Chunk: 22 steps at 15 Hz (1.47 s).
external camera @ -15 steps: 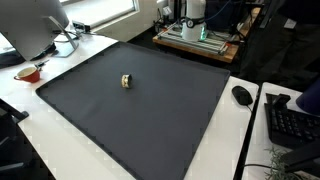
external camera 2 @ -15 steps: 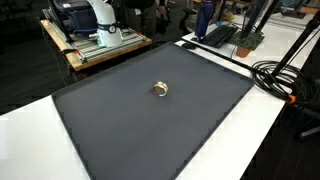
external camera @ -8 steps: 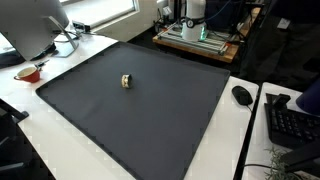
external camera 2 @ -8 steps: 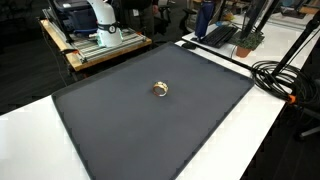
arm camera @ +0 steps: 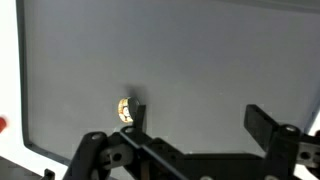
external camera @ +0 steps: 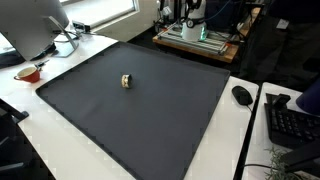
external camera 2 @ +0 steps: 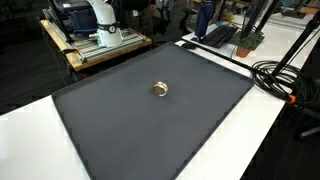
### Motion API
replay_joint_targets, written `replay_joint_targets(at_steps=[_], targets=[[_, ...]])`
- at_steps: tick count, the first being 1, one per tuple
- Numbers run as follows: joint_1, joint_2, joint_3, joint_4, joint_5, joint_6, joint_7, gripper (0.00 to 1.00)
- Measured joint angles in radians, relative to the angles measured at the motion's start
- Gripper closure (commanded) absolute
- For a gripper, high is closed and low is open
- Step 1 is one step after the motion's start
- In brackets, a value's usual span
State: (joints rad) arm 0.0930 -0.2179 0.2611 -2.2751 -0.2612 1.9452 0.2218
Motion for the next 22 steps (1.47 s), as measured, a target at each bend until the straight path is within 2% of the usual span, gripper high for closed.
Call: replay_joint_targets(at_steps=[4, 13, 17, 22], targets=[[0.036, 0.09, 0.013, 0.003, -0.153, -0.033, -0.007, 0.0], [0.05, 0.108, 0.006, 0.002, -0.176, -0.025, 0.002, 0.0], [0.084, 0.162, 0.02, 0.004, -0.349, -0.01, 0.01, 0.0], [0.145, 0.321, 0.028, 0.048, -0.567, -0.066, 0.005, 0.0]])
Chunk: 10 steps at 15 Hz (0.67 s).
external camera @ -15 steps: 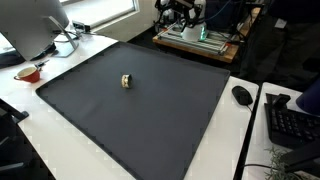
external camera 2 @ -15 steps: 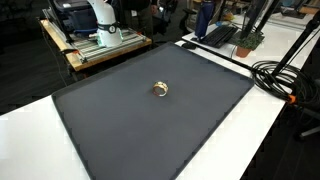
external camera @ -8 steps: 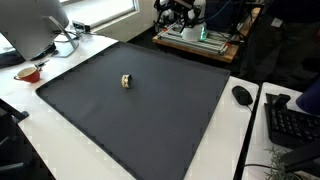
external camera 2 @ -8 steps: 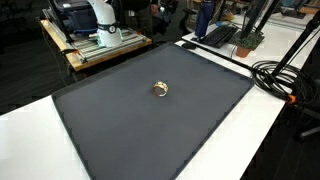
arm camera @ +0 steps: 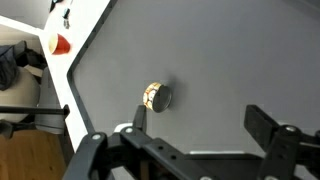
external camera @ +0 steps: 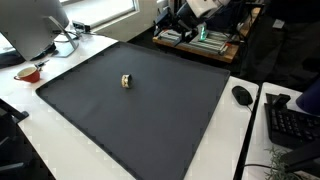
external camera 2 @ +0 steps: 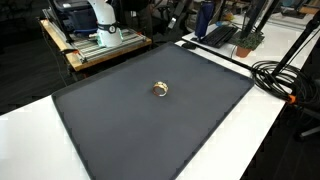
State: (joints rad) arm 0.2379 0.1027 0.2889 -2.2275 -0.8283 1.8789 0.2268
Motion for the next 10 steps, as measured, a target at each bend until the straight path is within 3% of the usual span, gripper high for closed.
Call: replay_joint_targets(at_steps=[10], targets=[[0.068, 0.378, -0.056, 0.215, -0.366, -0.23, -0.143, 0.0]])
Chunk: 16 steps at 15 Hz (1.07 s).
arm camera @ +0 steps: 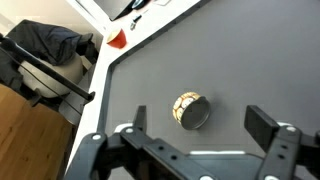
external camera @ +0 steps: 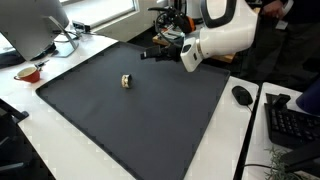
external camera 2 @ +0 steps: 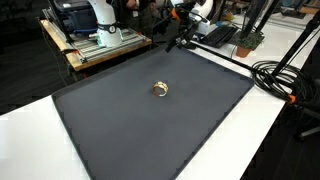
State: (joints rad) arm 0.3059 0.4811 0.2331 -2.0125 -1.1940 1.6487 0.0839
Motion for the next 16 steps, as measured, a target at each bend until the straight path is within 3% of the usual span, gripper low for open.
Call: replay_joint_targets(at_steps=[2, 9, 16], targets=[[-0.002, 0.048, -0.022, 0.028, -0.051, -0.026, -0.054, 0.0], [-0.004, 0.081, -0.035, 0.052, -0.07, -0.037, -0.104, 0.0], [-0.004, 0.214, -0.038, 0.05, -0.152, -0.039, -0.297, 0.0]])
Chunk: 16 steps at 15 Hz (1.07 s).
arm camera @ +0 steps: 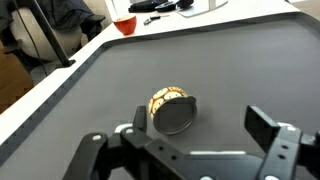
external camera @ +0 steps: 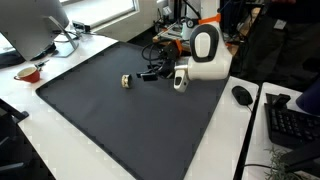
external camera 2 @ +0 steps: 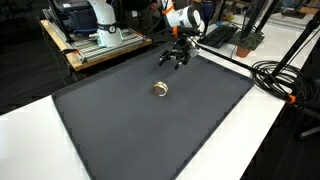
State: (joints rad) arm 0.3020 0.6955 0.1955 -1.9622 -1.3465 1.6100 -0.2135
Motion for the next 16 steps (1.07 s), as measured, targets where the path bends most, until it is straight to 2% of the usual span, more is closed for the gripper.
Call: replay_joint_targets(at_steps=[3, 6, 9, 16], targets=[[-0.012, 0.05, -0.003, 0.005, -0.059, 0.017, -0.094, 0.0], [-0.031, 0.067, -0.002, 0.021, -0.062, 0.045, -0.126, 0.0], [-0.034, 0.069, -0.002, 0.027, -0.069, 0.046, -0.133, 0.0], [-0.032, 0.132, -0.033, 0.055, -0.21, 0.043, -0.138, 0.01]])
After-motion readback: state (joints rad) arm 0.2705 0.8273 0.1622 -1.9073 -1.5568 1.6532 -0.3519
